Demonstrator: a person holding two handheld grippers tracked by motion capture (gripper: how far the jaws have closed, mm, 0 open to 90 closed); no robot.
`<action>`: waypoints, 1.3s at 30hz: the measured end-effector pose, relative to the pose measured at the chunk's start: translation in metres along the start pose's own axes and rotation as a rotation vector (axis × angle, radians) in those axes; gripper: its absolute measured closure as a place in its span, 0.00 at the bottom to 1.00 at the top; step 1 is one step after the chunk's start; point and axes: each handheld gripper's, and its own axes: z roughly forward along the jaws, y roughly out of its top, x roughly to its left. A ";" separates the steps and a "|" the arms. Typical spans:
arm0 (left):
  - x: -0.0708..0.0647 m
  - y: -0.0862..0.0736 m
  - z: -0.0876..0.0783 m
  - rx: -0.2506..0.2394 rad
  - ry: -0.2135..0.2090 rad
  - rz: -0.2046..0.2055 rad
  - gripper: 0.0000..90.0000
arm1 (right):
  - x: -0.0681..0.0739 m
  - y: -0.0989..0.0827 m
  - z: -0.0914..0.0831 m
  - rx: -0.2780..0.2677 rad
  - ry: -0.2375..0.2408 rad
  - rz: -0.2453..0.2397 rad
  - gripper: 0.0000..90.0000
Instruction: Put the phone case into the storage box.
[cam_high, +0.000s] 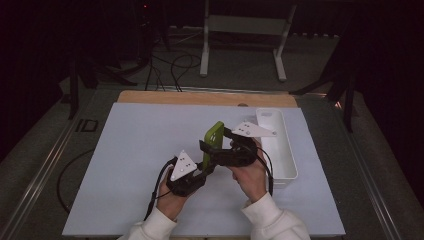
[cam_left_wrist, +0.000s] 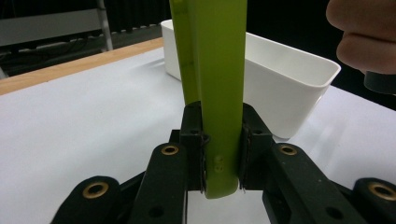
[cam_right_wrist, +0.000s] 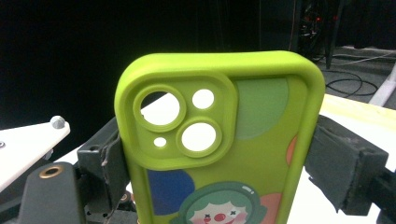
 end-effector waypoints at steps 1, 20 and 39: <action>0.000 0.000 0.000 -0.002 -0.001 -0.001 0.84 | 0.000 0.000 0.000 0.000 0.000 -0.001 0.18; 0.004 0.007 -0.006 -0.014 0.082 -0.009 0.09 | 0.005 0.001 0.001 -0.004 -0.018 -0.023 0.18; 0.014 0.006 -0.014 0.007 0.114 0.028 0.00 | 0.004 0.006 -0.003 -0.037 -0.033 -0.023 0.18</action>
